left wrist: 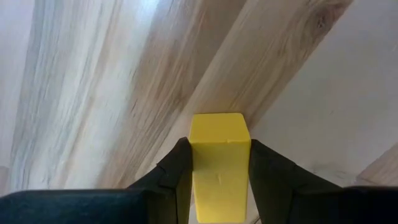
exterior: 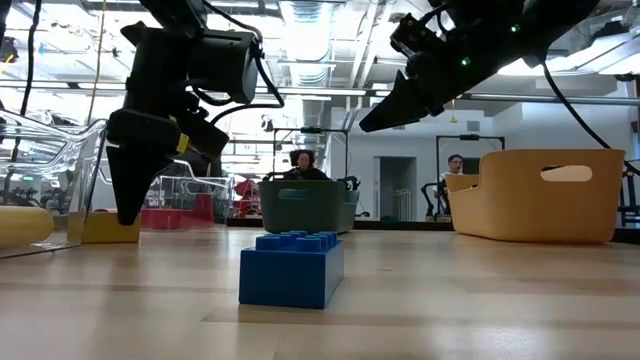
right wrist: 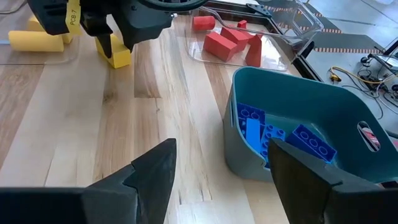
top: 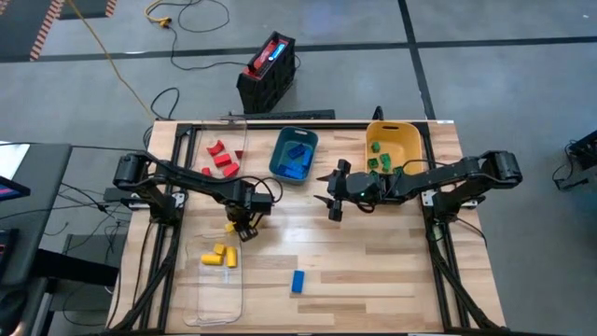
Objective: Sort blocks
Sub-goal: Put the yellow block into the bottom transparent bin
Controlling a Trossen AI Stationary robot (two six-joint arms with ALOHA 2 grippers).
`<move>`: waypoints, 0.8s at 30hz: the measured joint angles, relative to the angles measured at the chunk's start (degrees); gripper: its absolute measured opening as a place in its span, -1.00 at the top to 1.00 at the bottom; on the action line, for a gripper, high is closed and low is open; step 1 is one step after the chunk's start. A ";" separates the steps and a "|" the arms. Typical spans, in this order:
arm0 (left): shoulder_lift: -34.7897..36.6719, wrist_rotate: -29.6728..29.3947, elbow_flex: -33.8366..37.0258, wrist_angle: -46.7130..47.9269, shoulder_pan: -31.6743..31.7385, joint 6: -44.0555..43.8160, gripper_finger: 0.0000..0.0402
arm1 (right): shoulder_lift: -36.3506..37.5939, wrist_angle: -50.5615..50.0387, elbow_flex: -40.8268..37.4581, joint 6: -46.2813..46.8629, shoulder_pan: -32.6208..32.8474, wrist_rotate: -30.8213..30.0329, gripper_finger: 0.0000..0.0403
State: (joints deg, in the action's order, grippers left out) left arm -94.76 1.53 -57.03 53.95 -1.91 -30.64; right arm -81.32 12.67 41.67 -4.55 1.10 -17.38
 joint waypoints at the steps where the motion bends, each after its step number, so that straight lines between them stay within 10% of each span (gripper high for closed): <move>1: -0.01 -0.27 -0.23 0.06 0.00 0.22 0.41 | 0.00 0.00 0.00 -0.01 0.00 -0.01 -0.31; 24: 6.27 -9.03 -24.72 1.58 -14.21 2.14 0.41 | 0.02 -4.20 -0.85 3.01 -3.69 -0.99 -0.31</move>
State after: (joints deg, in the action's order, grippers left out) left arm -88.49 -7.50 -81.74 55.54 -16.12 -28.50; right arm -81.30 8.47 40.82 -1.54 -2.59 -18.37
